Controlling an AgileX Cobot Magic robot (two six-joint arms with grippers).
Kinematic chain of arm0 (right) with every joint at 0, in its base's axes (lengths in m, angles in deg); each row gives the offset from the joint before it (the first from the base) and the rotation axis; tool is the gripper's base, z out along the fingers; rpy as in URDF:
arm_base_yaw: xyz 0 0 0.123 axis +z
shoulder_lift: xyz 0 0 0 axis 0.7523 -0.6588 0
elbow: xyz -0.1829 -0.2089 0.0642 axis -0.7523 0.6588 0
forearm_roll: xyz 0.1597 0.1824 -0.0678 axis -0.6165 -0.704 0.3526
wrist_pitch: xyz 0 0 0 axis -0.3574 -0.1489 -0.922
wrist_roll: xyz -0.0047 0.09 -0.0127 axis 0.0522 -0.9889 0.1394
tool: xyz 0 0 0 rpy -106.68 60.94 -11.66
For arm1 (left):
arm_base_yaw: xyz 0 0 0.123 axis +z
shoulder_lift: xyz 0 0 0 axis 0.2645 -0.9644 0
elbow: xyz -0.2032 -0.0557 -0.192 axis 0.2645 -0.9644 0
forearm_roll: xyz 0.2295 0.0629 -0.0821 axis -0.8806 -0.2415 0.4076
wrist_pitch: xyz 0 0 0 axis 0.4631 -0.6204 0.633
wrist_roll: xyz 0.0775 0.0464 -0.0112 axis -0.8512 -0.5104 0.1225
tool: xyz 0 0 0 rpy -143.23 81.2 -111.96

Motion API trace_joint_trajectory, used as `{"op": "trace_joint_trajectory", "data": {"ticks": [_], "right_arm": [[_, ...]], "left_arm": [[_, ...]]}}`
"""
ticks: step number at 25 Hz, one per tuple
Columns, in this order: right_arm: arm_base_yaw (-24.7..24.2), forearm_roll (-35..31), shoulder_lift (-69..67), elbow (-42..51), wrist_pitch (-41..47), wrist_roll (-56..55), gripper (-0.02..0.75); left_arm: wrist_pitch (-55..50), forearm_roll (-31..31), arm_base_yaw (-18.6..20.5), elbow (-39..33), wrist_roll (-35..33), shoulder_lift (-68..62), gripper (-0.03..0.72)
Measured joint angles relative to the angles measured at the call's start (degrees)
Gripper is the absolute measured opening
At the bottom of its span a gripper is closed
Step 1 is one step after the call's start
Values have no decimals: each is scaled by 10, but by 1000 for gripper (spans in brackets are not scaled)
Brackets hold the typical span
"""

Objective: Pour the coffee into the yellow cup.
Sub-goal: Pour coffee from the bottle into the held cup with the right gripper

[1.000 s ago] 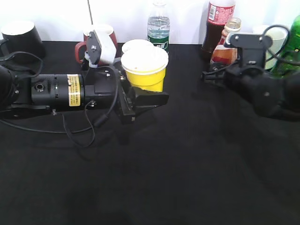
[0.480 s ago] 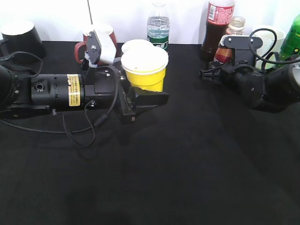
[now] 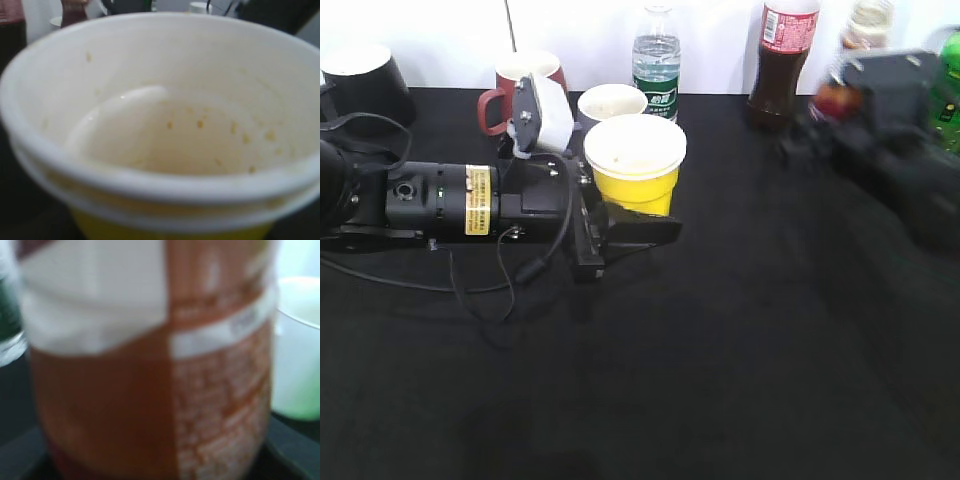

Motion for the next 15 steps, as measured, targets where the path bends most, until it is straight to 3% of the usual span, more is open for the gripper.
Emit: {"op": "trace_joint_trajectory", "data": {"ticks": [3,5,7,11,15], "right_arm": [[26,87,117,104,1,23,535],[27,164,189,148,26,37,535],[27,200,252,171,57,102,535],[27,216,300,175,72,222,535],[27,218,300,175,69,376,535]], "left_arm": [[-1,-1,-34,0,0,0,441],[-7,-1,-69,14,0,0,441],[-29,-2,-99,30,0,0,441],[-43,-2,-127,34,0,0,441],[-43,-2,-131,34,0,0,441]]}}
